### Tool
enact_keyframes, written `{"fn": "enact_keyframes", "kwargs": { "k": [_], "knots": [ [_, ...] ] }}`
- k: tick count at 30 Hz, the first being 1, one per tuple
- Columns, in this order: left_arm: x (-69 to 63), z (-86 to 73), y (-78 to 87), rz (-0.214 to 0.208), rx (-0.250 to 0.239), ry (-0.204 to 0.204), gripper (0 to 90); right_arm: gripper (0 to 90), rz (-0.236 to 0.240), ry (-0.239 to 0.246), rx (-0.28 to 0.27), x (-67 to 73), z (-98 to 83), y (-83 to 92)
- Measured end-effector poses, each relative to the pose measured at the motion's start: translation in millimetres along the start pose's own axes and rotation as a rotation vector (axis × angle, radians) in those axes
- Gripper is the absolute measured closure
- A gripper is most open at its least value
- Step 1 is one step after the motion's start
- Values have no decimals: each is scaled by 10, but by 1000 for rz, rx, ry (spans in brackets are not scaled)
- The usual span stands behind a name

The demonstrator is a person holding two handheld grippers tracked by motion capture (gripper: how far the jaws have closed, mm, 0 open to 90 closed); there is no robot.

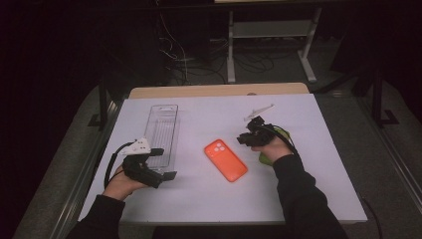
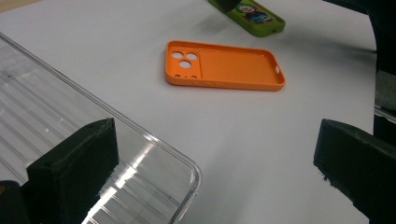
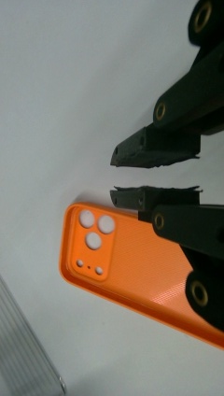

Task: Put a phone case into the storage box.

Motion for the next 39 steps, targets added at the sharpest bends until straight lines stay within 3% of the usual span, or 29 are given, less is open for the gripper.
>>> {"fn": "enact_keyframes", "kwargs": {
  "k": [4,8,12,13,15,17,20,23,26,33,39],
  "knots": [
    [5,-13,-16,3,11,-5,0,652,8,-12,-6,16,-137,163],
    [8,-15,-19,6,16,-10,0,480,15,-15,-21,63,-264,297],
    [5,-11,-23,5,10,-19,0,327,-5,-27,-42,82,-395,442],
    [5,-11,-25,5,9,-19,0,327,-5,-27,-42,82,-395,442],
    [-7,-7,-32,2,3,-8,0,267,-50,-28,-50,55,-487,510],
    [-12,-9,-31,1,4,-5,0,242,-52,-30,-57,68,-515,527],
    [-5,-1,-26,1,-1,-4,0,136,-51,-2,-101,136,-617,590],
    [-5,0,-23,2,0,-2,0,108,-63,13,-120,167,-675,613],
    [-1,-3,-33,8,0,-10,0,4,-50,29,-119,248,-797,604],
    [4,-3,-30,11,-1,-7,0,0,-39,26,-132,334,-933,591],
    [5,-2,-32,13,-2,-10,0,0,-27,28,-111,399,-1036,571]
  ]
}}
Point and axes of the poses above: each handheld gripper's, and its own axes: y roughly backward along the jaws, z roughly out of its top, x roughly to its left, the point moved 10 cm from there along -y, roughly forward along the jaws, and after that the axes turned 12 degrees about z, right-handed, at the moved point
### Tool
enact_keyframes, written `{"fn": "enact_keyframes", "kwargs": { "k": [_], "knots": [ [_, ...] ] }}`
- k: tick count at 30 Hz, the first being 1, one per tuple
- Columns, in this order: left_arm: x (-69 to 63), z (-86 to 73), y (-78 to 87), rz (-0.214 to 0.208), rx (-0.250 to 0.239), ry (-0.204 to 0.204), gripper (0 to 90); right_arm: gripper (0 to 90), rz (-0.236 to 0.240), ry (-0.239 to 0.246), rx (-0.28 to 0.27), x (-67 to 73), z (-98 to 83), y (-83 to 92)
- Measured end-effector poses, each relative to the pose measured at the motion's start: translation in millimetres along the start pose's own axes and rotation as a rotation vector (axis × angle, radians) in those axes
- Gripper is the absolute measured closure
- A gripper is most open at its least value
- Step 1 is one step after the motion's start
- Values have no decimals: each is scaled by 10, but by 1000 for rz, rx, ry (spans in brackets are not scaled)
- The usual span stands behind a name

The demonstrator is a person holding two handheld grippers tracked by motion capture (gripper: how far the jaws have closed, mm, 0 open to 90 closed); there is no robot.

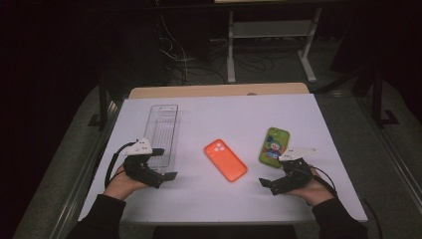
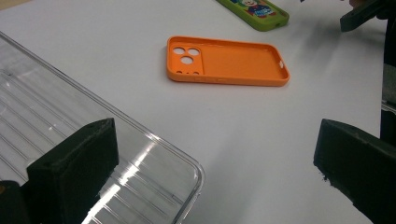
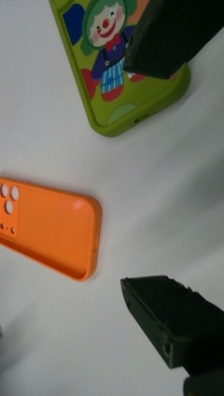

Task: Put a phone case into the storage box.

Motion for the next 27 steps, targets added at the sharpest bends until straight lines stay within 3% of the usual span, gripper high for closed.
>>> {"fn": "enact_keyframes", "kwargs": {
  "k": [15,22,23,27],
  "knots": [
    [3,-1,-1,-2,1,14,0,0,7,-13,13,-8,73,45],
    [12,-6,1,0,6,-14,0,28,0,-19,19,-13,167,102],
    [13,-7,2,1,6,-11,0,33,-5,-41,19,-7,179,111],
    [5,-6,8,-3,5,9,0,26,-14,-45,27,-24,266,106]
  ]
}}
Point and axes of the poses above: each handheld gripper's, and its own axes: y roughly backward along the jaws, z roughly out of its top, x roughly to its left, the point moved 10 cm from there along -y, roughly forward along the jaws, and after that the axes turned 12 degrees about z, right-handed, at the moved point
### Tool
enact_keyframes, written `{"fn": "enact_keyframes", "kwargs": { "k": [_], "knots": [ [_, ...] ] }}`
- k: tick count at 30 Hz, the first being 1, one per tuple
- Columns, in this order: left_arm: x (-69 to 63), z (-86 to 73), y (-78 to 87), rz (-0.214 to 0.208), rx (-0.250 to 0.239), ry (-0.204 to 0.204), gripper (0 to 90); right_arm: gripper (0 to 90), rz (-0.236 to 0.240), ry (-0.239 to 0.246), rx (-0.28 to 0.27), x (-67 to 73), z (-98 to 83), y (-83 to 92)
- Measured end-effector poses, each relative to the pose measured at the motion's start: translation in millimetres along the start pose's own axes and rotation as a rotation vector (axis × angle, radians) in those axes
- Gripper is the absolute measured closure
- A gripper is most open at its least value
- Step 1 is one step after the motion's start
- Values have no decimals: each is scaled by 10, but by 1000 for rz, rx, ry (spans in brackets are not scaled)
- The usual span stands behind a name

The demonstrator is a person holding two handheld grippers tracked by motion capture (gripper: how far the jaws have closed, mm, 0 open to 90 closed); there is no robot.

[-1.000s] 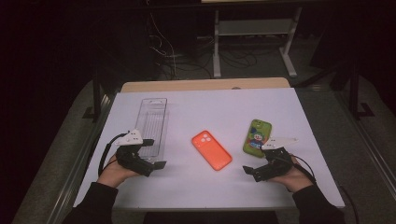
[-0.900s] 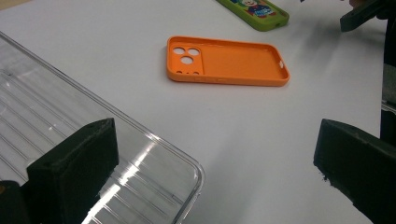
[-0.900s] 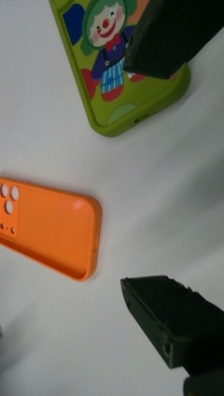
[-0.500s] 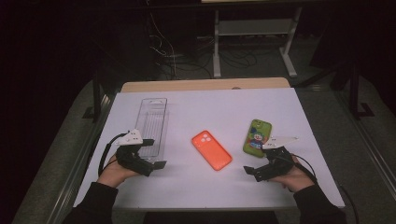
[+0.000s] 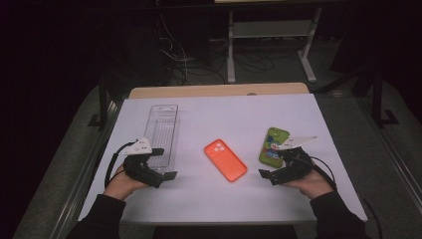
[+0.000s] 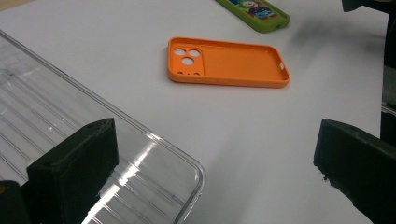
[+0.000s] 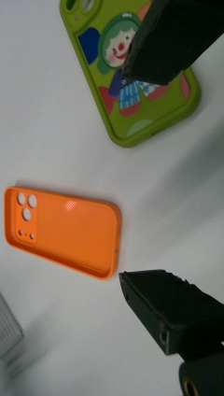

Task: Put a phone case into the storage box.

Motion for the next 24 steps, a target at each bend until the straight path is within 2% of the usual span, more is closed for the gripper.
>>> {"fn": "enact_keyframes", "kwargs": {
  "k": [9,14,19,24],
  "knots": [
    [-9,5,-5,-2,-7,9,0,1,-8,-6,8,-6,187,-97],
    [-3,3,-3,-3,-6,4,0,0,11,-8,9,23,299,-186],
    [4,6,4,-1,-8,0,0,0,20,-3,6,53,443,-311],
    [8,4,8,0,-6,-1,0,0,19,-5,36,90,514,-485]
  ]
}}
Point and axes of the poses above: each handheld gripper's, and its own axes: y roughly backward along the jaws, z roughly out of its top, x roughly to its left, the point moved 10 cm from there along -y, roughly forward along the jaws, and after that the axes turned 12 degrees about z, right-handed, at the moved point
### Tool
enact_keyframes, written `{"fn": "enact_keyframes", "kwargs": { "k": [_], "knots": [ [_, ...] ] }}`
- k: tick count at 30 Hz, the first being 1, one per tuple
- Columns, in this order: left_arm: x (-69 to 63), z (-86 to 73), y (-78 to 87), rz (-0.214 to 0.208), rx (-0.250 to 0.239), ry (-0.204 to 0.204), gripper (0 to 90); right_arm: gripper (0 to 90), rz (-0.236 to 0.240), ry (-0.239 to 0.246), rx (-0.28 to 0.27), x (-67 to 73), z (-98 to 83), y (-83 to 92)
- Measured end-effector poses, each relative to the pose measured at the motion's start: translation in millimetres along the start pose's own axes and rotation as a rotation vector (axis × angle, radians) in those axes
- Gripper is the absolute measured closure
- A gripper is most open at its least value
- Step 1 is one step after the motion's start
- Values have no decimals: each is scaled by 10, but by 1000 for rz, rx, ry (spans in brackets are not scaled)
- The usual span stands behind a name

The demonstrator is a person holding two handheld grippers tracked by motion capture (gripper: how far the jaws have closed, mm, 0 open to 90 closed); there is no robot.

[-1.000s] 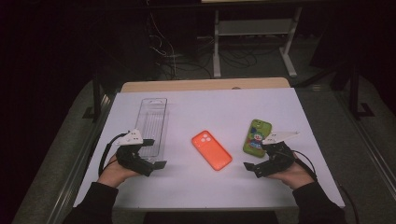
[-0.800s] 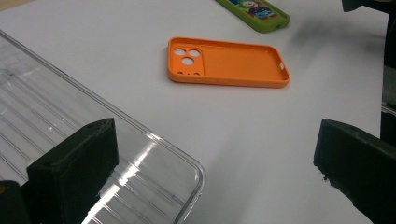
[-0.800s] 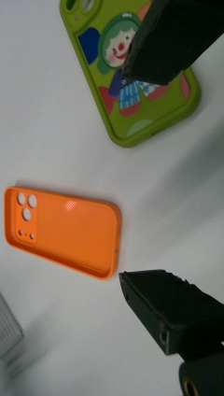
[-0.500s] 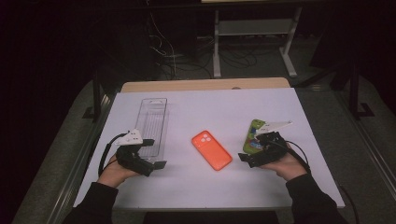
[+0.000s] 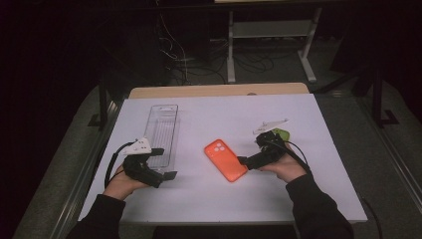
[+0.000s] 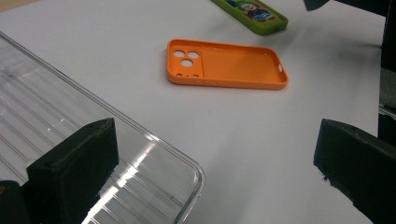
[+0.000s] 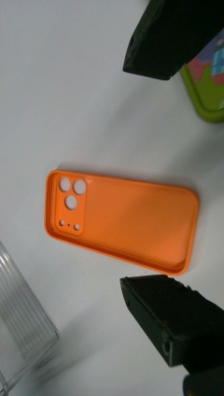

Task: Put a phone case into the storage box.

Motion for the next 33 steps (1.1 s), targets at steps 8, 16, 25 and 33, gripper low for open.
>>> {"fn": "enact_keyframes", "kwargs": {
  "k": [8,16,25,33],
  "knots": [
    [4,-1,2,1,1,0,0,0,-3,0,24,33,82,-237],
    [6,10,10,2,-7,16,0,0,-6,0,61,78,104,-505],
    [6,12,5,1,-9,16,0,0,-20,1,91,130,91,-779],
    [3,11,6,0,-7,6,0,1,-22,-7,136,138,-18,-945]
  ]
}}
Point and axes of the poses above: each handheld gripper's, and its own axes: y roughly backward along the jaws, z roughly out of its top, x roughly to its left, the point moved 10 cm from there along -y, roughly forward along the jaws, and after that the axes turned 12 degrees about z, right-handed, at the moved point
